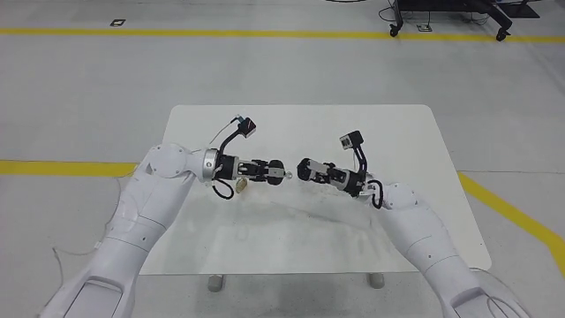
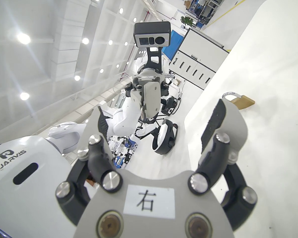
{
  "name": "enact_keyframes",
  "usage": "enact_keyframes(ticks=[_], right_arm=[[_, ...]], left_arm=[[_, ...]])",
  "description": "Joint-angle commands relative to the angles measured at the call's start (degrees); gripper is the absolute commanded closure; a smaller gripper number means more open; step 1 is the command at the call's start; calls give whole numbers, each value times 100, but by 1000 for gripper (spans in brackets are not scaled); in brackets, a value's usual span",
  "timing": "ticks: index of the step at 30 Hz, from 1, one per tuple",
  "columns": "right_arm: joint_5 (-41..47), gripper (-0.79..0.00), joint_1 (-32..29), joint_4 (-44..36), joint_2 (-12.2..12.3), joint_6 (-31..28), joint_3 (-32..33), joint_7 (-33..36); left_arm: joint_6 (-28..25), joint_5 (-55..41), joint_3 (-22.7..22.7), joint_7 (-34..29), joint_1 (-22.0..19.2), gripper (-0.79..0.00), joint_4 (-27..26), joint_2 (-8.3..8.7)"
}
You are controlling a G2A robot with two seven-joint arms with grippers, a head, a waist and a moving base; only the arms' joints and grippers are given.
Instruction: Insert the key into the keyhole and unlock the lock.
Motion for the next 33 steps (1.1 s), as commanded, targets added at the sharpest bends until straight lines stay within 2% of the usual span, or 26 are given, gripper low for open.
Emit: enact_keyframes(ticks=[1, 3, 6, 14, 19, 25, 33], right_arm=[[67, -302, -24, -39, 24, 191, -20, 191], [106, -277, -27, -54, 30, 275, -55, 276], [136, -185, -7, -35, 22, 339, -131, 339], [163, -83, 39, -3, 7, 280, -281, 281], [152, -86, 36, -42, 18, 231, -334, 232], [153, -172, 25, -79, 49, 213, -354, 214], [125, -114, 1, -177, 86, 258, -421, 259]], left_arm=[[1, 64, 99, 3, -1, 0, -38, -3], [39, 54, 196, -35, -14, 0, -95, -8], [17, 97, 256, -13, -42, 0, -72, 4], [-23, 165, 335, 27, -81, 0, -24, 45], [-52, 202, 373, 68, -101, 0, 7, 55], [-75, 212, 377, 166, -113, 0, 20, 67], [-56, 265, 401, 277, -116, 0, 23, 83]])
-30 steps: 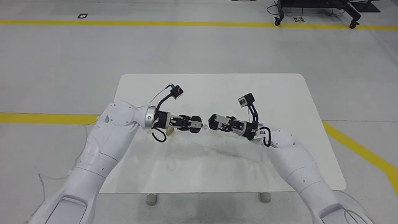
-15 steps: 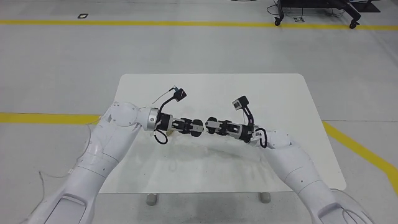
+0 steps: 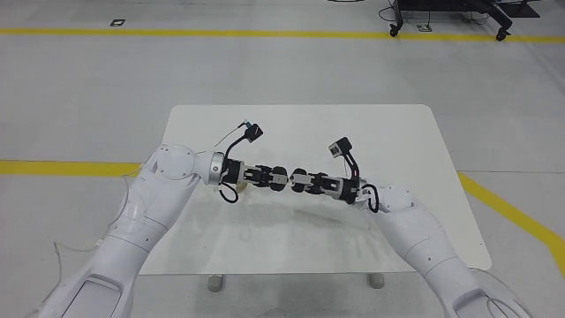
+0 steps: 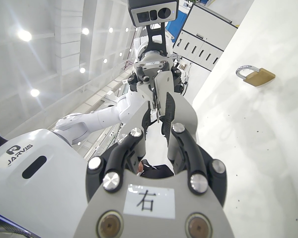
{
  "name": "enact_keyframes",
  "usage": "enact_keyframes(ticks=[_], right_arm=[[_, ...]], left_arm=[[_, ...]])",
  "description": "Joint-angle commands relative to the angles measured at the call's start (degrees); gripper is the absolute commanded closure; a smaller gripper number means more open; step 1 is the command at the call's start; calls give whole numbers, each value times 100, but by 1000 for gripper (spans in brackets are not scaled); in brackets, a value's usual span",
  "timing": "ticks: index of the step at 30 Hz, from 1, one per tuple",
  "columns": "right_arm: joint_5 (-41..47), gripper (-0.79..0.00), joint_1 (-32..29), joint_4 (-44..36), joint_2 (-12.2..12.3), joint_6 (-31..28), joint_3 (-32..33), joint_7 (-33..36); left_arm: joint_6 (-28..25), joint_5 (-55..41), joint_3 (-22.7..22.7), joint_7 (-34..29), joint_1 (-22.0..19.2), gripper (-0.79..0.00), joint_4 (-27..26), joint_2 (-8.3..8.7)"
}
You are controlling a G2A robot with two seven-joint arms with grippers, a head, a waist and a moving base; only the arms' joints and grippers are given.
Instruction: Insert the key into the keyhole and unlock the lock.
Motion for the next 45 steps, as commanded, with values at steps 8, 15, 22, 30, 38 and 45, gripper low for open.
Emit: enact_keyframes(ticks=[8, 15, 22, 30, 38, 45], right_arm=[[-15, -102, 15, 9, 24, -9, -61, -9], [-2, -34, 34, 32, 26, -18, -127, -18], [7, 0, 66, 66, 25, -40, -178, -40], [23, 0, 74, 61, 43, -56, -186, -56], [-35, 0, 85, 70, 101, -112, -94, -111], [-66, 0, -42, -29, 321, -294, 468, -293]], left_arm=[[7, 17, 34, 44, -6, 0, -11, 15], [-1, 23, 77, 51, -15, 0, -12, 22], [-3, 67, 116, 117, -23, 0, -23, 27], [-21, 74, 166, 166, -35, 0, -25, 27], [-293, 129, 70, 562, -53, -785, 24, 41], [-570, 280, -264, 1332, -5, -785, 69, 106]])
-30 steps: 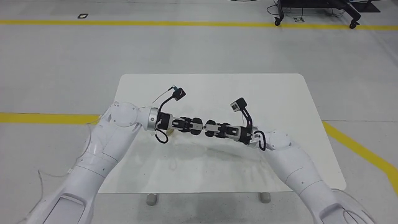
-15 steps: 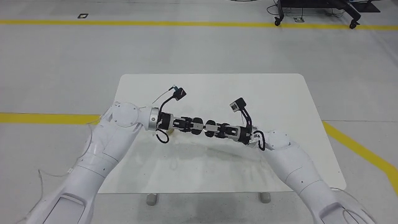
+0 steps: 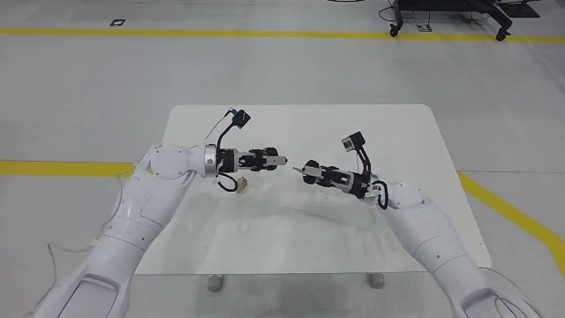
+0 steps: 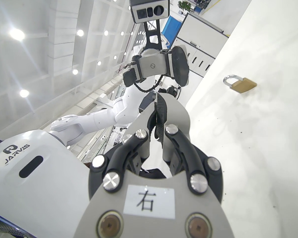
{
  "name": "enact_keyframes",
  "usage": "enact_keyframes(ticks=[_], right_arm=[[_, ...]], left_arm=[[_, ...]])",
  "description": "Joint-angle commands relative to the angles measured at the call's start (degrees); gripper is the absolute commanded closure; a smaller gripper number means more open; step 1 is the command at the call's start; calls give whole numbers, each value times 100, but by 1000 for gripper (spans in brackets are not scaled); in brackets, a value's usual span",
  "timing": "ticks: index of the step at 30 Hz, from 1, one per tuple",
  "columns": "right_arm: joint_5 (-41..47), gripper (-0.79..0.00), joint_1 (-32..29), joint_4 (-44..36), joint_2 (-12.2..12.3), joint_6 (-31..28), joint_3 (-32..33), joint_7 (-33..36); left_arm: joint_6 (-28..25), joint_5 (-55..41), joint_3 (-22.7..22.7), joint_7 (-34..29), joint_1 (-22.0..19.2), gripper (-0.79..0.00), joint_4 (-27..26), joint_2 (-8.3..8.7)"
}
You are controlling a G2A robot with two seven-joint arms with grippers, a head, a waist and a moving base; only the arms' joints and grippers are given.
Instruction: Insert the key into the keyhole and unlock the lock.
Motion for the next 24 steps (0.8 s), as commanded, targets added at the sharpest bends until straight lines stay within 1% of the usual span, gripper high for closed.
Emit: enact_keyframes(ticks=[1, 3, 8, 9, 10, 11, 12, 13, 15, 17, 20, 24], right_arm=[[8, 0, -83, -69, 86, -44, 226, -44], [57, 0, -187, -151, 168, -117, 455, -118], [57, 0, -187, -151, 168, -117, 455, -118], [57, 0, -187, -151, 168, -117, 455, -118], [57, 0, -187, -151, 168, -117, 455, -118], [57, 0, -187, -151, 168, -117, 455, -118], [57, 0, -187, -151, 168, -117, 455, -118], [57, 0, -187, -151, 168, -117, 455, -118], [57, 0, -187, -151, 168, -117, 455, -118], [57, 0, -187, -151, 168, -117, 455, -118], [57, 0, -187, -151, 168, -117, 455, -118], [57, 0, -187, -151, 168, -117, 455, -118]], left_arm=[[-154, 64, -98, 289, 12, -785, -18, 14], [-154, 64, -98, 289, 12, -785, -18, 14], [-154, 64, -98, 289, 12, -785, -18, 14], [-168, 189, -45, 267, 23, -785, -148, 11], [-206, 868, 15, 349, -32, -785, -379, 30], [-126, 1818, 51, 650, -62, -714, -619, 56], [-7, 2393, 88, 953, 14, -751, -885, 67], [99, 2624, 78, 1142, 117, -785, -1067, 80], [181, 2983, -73, 1167, 172, -785, -1230, 146], [3, 3381, -230, 977, 205, -785, -1302, 233], [-259, 4286, -458, 750, 262, -785, -1388, 375], [-314, 5594, -573, 926, 513, -785, -1642, 501]])
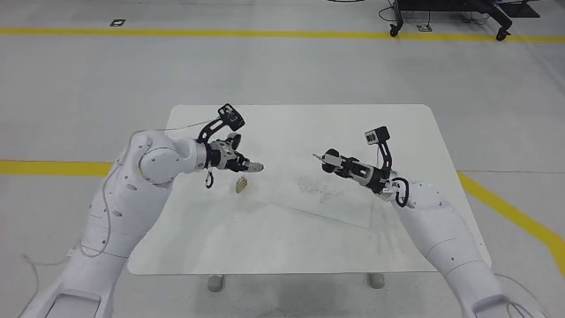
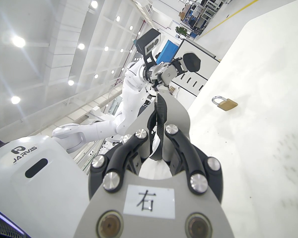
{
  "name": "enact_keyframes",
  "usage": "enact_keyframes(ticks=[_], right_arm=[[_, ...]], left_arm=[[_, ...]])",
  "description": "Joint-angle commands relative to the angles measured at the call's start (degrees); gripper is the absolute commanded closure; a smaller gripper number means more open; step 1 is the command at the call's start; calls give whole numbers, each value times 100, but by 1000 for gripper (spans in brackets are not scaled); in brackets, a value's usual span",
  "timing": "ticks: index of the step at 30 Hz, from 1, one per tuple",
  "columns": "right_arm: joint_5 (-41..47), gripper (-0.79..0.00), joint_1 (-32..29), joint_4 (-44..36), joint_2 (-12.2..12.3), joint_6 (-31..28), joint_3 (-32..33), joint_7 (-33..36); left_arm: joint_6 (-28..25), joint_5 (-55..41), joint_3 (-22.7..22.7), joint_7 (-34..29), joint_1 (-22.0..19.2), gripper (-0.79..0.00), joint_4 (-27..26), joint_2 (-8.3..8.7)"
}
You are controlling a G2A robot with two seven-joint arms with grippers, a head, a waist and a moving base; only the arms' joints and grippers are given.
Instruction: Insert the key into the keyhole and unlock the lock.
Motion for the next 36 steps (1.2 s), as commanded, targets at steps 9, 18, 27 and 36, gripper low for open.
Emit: enact_keyframes(ticks=[9, 18, 27, 36], right_arm=[[0, 0, 0, 0, 0, 0, 0, 0], [0, 0, 0, 0, 0, 0, 0, 0], [0, 0, 0, 0, 0, 0, 0, 0], [0, 0, 0, 0, 0, 0, 0, 0]], left_arm=[[-145, 1582, 378, 149, 334, -785, -17, 63], [-95, 1847, 696, 219, 304, -576, 2, 22], [12, 1919, 854, 86, 206, -296, 107, -2], [182, 1986, 988, 38, 147, -222, 223, -30]])
